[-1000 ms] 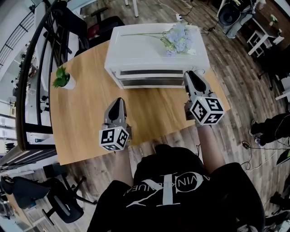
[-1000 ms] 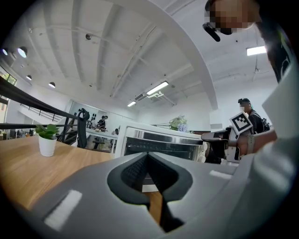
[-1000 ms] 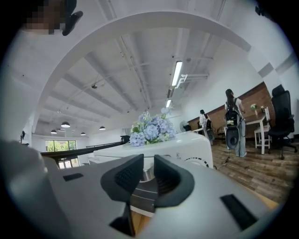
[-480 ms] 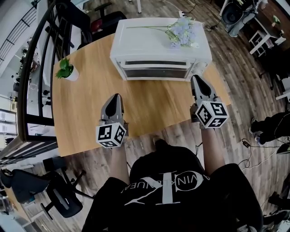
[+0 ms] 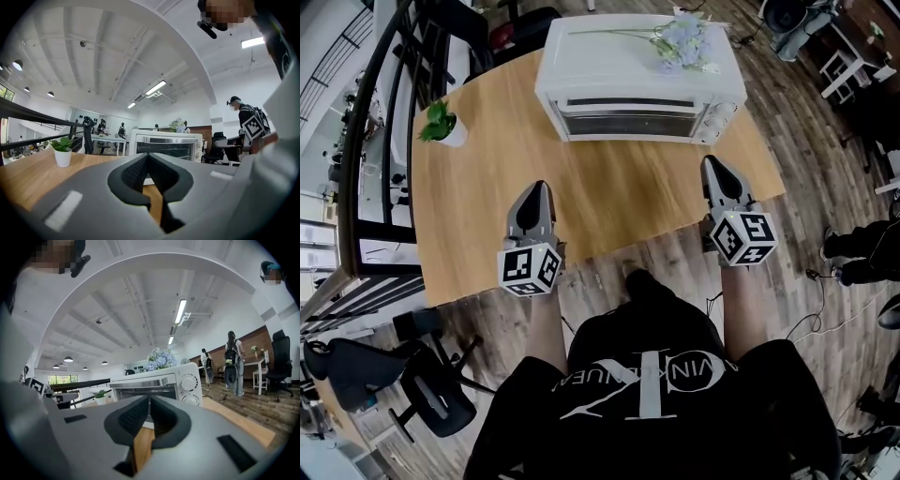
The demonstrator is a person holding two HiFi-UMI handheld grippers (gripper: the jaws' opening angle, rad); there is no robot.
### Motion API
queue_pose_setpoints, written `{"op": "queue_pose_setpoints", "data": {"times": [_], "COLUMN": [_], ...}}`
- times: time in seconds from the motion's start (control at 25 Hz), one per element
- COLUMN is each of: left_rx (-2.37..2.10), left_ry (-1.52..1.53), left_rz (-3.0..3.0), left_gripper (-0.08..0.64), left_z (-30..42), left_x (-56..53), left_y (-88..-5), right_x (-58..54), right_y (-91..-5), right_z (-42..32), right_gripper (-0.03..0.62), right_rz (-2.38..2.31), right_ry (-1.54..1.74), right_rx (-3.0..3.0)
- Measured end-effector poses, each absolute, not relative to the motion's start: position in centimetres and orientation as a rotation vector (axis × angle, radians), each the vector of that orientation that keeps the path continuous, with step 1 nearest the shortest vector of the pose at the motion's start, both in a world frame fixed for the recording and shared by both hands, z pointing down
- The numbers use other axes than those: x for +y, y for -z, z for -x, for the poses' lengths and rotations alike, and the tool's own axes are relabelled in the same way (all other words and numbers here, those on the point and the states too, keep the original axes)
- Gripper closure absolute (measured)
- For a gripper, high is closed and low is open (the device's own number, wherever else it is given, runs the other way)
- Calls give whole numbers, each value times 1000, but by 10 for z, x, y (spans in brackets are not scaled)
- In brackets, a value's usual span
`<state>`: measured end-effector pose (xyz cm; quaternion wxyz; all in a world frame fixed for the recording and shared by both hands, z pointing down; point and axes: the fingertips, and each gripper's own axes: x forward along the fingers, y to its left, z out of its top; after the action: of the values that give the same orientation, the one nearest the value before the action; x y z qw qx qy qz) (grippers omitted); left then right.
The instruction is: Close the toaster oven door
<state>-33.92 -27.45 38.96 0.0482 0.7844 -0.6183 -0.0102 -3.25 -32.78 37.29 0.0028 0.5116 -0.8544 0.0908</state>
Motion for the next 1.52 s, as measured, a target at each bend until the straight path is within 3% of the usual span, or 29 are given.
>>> {"op": "queue_pose_setpoints", "data": {"times": [1.52], "left_rx": [-1794], "left_ry": [63], "left_rz": [-2493], "left_gripper": [551], "left_z": [332], "left_x": [-177], "left_y": [-378], "right_x": [-189], "right_y": [-351], "right_z": [25], "right_gripper": [574], "right_rz": [-1735], "right_ry": [-277], "right_rx": [-2745]}}
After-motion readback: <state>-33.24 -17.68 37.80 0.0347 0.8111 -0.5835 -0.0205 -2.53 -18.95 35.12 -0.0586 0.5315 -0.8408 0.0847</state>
